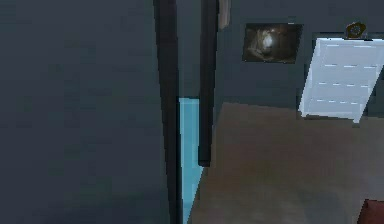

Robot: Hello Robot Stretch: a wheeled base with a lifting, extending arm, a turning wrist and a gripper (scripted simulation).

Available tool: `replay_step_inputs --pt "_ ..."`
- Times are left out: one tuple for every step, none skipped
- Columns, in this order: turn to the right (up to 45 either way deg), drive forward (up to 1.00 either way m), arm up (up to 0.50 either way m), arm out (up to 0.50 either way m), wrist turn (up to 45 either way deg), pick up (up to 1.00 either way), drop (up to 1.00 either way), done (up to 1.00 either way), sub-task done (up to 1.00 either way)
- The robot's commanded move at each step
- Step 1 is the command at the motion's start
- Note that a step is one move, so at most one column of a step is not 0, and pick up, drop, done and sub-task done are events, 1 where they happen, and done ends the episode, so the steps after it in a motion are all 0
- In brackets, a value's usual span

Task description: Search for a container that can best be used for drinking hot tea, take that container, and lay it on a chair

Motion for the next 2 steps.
replay_step_inputs --pt "0.0 0.00 0.00 0.00 39.0 0.00 0.00 0.00 0.00" --pt "0.0 0.00 -0.30 0.00 0.0 0.00 0.00 0.00 0.00"
